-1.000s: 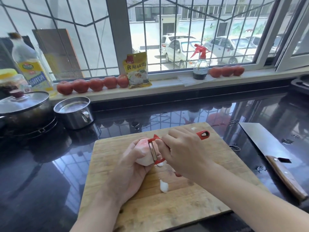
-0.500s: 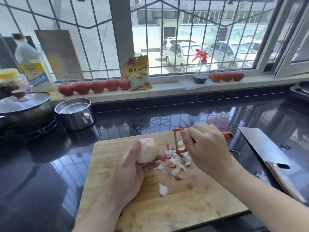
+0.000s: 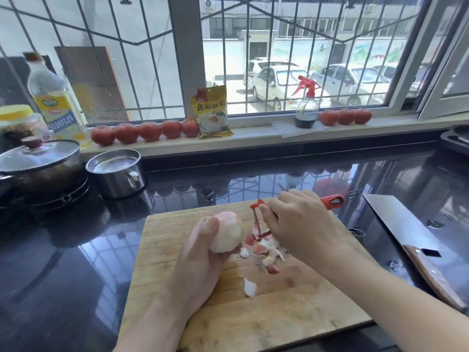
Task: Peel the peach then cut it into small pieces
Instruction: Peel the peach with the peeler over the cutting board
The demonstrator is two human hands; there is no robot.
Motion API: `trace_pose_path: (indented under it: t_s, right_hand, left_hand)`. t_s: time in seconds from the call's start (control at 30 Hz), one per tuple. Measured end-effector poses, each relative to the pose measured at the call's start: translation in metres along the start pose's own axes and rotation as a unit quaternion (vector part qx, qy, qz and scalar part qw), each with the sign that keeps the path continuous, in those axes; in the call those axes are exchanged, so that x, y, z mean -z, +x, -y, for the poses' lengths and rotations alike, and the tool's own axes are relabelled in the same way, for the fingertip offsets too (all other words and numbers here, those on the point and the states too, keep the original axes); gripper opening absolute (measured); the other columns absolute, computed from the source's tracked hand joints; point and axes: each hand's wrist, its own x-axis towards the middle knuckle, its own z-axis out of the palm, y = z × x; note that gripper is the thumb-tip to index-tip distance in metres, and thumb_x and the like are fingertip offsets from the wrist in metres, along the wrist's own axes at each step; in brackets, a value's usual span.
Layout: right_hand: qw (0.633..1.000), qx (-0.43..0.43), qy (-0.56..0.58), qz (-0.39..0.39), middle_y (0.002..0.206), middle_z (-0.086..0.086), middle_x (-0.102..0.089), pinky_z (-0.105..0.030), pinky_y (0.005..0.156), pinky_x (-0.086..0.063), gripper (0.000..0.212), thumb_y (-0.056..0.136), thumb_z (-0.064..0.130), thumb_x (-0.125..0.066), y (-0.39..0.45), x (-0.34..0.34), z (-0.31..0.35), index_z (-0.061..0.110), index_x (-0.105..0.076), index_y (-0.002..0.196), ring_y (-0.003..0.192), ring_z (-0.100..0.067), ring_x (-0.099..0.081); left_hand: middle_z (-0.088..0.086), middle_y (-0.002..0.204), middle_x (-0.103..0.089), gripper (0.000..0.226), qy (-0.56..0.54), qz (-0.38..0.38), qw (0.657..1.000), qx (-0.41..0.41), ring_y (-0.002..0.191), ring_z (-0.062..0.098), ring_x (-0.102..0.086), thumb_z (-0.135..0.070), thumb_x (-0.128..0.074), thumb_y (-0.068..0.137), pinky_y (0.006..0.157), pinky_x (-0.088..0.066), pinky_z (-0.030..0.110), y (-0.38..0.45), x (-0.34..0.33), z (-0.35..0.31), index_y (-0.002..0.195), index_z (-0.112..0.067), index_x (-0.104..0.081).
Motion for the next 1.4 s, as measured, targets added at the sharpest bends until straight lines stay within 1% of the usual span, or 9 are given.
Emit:
trace_pose_path:
  t_s: [0.17, 0.27, 0.53, 0.7, 0.83, 1.0, 1.13, 1.3, 1.4]
  right_hand:
    - [0.994, -0.015, -0.100, 0.044, 0.072, 0.004, -0.065, -0.034, 0.065, -0.036, 0.045, 0.105, 0.039, -0.037, -0.001, -0.001, -0.031, 0.024, -0.065, 0.074, 0.067, -0.020, -0.055]
    - [0.983, 0.035, -0.143, 0.110, 0.087, 0.003, -0.069, -0.036, 0.073, -0.038, 0.038, 0.106, 0.040, -0.036, -0.001, 0.008, -0.026, 0.026, -0.068, 0.091, 0.080, -0.021, -0.060]
    - [0.990, -0.034, -0.135, 0.036, 0.079, 0.008, -0.059, -0.044, 0.093, -0.027, 0.042, 0.107, 0.040, -0.035, -0.003, 0.020, -0.010, 0.029, -0.065, 0.079, 0.084, -0.020, -0.052]
    - [0.995, -0.062, 0.075, -0.025, 0.062, 0.012, -0.040, -0.040, 0.077, -0.035, 0.048, 0.107, 0.041, -0.027, 0.008, 0.041, 0.018, 0.027, -0.037, 0.062, 0.067, -0.016, -0.041]
    - [0.996, -0.009, 0.075, -0.039, 0.063, 0.011, -0.039, -0.040, 0.071, -0.038, 0.047, 0.109, 0.039, -0.026, 0.006, 0.033, 0.044, 0.026, -0.039, 0.066, 0.066, -0.019, -0.042]
    - [0.998, 0.013, 0.013, -0.061, 0.066, 0.007, -0.045, -0.039, 0.072, -0.036, 0.046, 0.110, 0.037, -0.027, 0.002, 0.024, 0.051, 0.024, -0.044, 0.069, 0.067, -0.021, -0.042]
    - [0.999, 0.001, 0.009, -0.041, 0.064, 0.007, -0.047, -0.038, 0.070, -0.032, 0.047, 0.109, 0.036, -0.026, 0.001, 0.014, 0.040, 0.024, -0.044, 0.067, 0.065, -0.020, -0.042]
    - [0.985, -0.033, -0.120, 0.116, 0.082, 0.007, -0.063, -0.038, 0.075, -0.031, 0.029, 0.105, 0.027, -0.034, -0.001, 0.004, 0.001, 0.030, -0.056, 0.086, 0.077, -0.021, -0.050]
    - [0.982, -0.082, -0.138, 0.096, 0.078, 0.005, -0.063, -0.040, 0.076, -0.030, 0.043, 0.108, 0.035, -0.029, 0.001, 0.010, -0.013, 0.027, -0.060, 0.080, 0.077, -0.022, -0.051]
  left_hand:
    - [0.016, 0.109, -0.071, 0.087, 0.007, -0.002, 1.000, 0.023, 0.094, 0.025, -0.068, -0.066, -0.082, 0.071, 0.079, -0.060, 0.035, 0.003, 0.000, 0.001, 0.126, -0.002, -0.063]
    - [0.019, 0.105, -0.069, 0.096, -0.001, -0.009, 0.999, 0.040, 0.086, 0.025, -0.067, -0.072, -0.086, 0.061, 0.074, -0.059, 0.033, 0.006, 0.003, 0.001, 0.126, -0.005, -0.063]
    - [0.025, 0.106, -0.069, 0.110, -0.028, -0.011, 0.996, 0.080, 0.082, 0.027, -0.069, -0.072, -0.089, 0.056, 0.072, -0.061, 0.032, 0.007, 0.009, 0.000, 0.135, -0.002, -0.058]
    - [0.022, 0.103, -0.068, 0.104, -0.009, -0.031, 0.998, 0.062, 0.082, 0.026, -0.067, -0.073, -0.081, 0.067, 0.070, -0.059, 0.031, 0.007, 0.005, -0.001, 0.135, 0.003, -0.057]
    - [0.019, 0.110, -0.071, 0.077, -0.001, -0.013, 0.998, 0.068, 0.086, 0.021, -0.069, -0.064, -0.057, 0.094, 0.071, -0.059, 0.029, 0.003, 0.000, -0.004, 0.136, 0.000, -0.061]
    - [0.016, 0.109, -0.072, 0.064, -0.009, -0.009, 0.997, 0.070, 0.086, 0.020, -0.071, -0.056, -0.053, 0.095, 0.070, -0.059, 0.027, 0.001, -0.002, -0.007, 0.131, -0.006, -0.068]
    - [0.020, 0.110, -0.071, 0.066, -0.002, -0.008, 0.998, 0.064, 0.086, 0.022, -0.068, -0.057, -0.058, 0.094, 0.071, -0.059, 0.029, 0.001, -0.003, -0.007, 0.128, -0.002, -0.068]
    - [0.029, 0.104, -0.067, 0.069, -0.051, -0.025, 0.995, 0.080, 0.079, 0.027, -0.070, -0.057, -0.064, 0.091, 0.064, -0.061, 0.030, 0.000, -0.001, -0.008, 0.125, 0.002, -0.060]
    - [0.032, 0.108, -0.068, 0.074, -0.066, -0.025, 0.991, 0.113, 0.079, 0.028, -0.070, -0.061, -0.056, 0.091, 0.064, -0.063, 0.031, 0.002, -0.003, -0.009, 0.130, 0.002, -0.059]
